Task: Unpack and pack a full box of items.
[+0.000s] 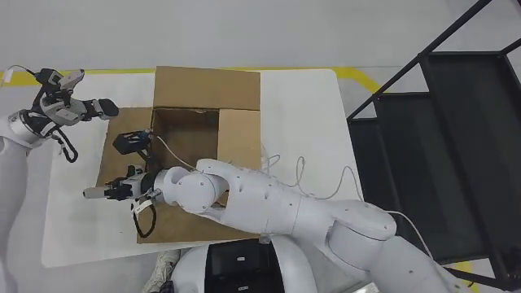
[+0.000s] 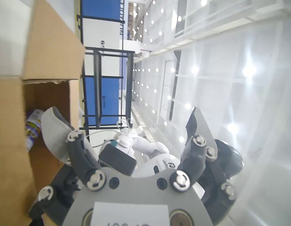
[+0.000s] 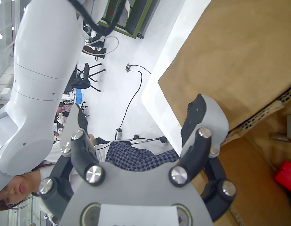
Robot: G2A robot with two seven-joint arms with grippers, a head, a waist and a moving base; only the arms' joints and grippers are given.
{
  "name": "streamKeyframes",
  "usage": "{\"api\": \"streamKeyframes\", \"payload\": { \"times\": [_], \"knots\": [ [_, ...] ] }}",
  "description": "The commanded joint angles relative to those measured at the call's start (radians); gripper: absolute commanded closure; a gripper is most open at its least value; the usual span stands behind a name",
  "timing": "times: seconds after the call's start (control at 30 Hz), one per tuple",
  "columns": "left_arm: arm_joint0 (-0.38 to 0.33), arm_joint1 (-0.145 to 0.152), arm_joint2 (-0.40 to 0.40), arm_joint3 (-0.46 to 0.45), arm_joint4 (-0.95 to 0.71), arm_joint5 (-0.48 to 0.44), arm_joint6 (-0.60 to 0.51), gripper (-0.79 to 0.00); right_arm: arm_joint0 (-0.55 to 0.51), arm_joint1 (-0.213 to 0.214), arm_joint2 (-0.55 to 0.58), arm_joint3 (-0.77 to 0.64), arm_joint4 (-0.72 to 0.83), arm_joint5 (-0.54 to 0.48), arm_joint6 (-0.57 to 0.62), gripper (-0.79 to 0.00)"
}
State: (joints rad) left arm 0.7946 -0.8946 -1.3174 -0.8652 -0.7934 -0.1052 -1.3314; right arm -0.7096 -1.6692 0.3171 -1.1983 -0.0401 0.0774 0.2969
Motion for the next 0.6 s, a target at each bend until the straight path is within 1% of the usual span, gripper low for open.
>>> {"api": "streamKeyframes", "payload": {
  "times": [0.0, 0.07, 0.17, 0.23, 0.37, 0.47, 0.57],
  "knots": [
    [-0.012, -0.006, 0.020, 0.039, 0.030, -0.002, 0.032, -0.785, -0.040, 0.027, 0.026, -0.061, -0.037, 0.011, -0.002, -0.785],
    [-0.021, -0.011, 0.038, 0.073, 0.053, -0.002, 0.047, -0.785, -0.089, 0.062, 0.060, -0.139, -0.084, 0.031, 0.007, -0.785],
    [-0.034, -0.020, 0.060, 0.117, 0.076, -0.007, 0.063, -0.785, -0.192, 0.129, 0.142, -0.278, -0.159, 0.051, 0.016, -0.785],
    [-0.039, -0.026, 0.077, 0.140, 0.087, -0.006, 0.059, -0.785, -0.276, 0.175, 0.209, -0.376, -0.217, 0.060, 0.024, -0.785],
    [-0.050, -0.038, 0.110, 0.177, 0.121, -0.017, 0.069, -0.785, -0.468, 0.259, 0.366, -0.567, -0.310, 0.039, 0.063, -0.785],
    [-0.060, -0.051, 0.141, 0.186, 0.150, -0.028, 0.070, -0.785, -0.607, 0.305, 0.483, -0.678, -0.348, -0.002, 0.084, -0.785],
    [-0.068, -0.063, 0.173, 0.189, 0.176, -0.035, 0.053, -0.785, -0.718, 0.336, 0.584, -0.749, -0.351, -0.051, 0.096, -0.785]
  ]
}}
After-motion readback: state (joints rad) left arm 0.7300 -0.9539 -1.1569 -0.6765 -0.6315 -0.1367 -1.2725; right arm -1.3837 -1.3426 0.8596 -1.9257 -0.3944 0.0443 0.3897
